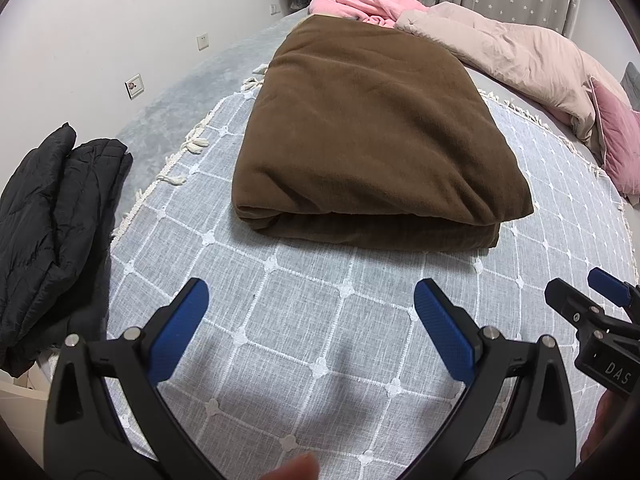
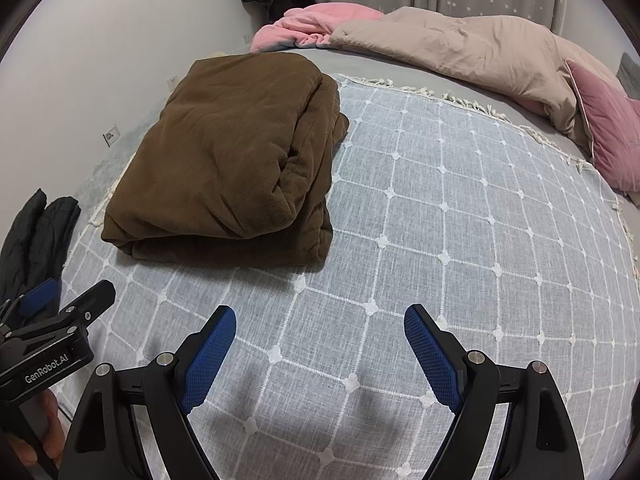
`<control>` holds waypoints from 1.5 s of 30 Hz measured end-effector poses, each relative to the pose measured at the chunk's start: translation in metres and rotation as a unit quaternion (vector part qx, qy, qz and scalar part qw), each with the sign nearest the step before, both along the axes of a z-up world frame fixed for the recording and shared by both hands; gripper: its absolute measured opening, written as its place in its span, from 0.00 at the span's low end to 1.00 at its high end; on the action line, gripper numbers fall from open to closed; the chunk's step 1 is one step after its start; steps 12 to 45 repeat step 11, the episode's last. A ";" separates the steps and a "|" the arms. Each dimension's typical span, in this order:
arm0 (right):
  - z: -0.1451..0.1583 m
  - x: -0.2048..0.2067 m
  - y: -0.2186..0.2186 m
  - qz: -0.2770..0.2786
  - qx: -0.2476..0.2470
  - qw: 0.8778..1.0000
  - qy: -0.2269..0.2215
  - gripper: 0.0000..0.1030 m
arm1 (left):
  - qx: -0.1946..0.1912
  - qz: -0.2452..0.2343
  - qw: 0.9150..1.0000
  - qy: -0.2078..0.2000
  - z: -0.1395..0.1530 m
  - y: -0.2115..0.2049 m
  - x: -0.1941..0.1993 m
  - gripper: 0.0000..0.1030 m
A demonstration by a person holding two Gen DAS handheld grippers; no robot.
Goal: Fold large clothes
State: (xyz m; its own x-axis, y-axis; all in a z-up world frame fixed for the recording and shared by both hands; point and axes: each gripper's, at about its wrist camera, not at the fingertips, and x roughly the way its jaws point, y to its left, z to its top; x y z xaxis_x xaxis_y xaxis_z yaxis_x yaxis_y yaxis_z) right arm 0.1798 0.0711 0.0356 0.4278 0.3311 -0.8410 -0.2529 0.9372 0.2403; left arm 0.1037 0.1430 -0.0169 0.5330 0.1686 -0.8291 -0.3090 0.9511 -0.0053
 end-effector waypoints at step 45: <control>0.000 -0.002 0.000 0.001 0.000 1.000 -0.001 0.85 | 0.003 -0.004 1.000 0.007 -0.005 0.000 0.005 0.99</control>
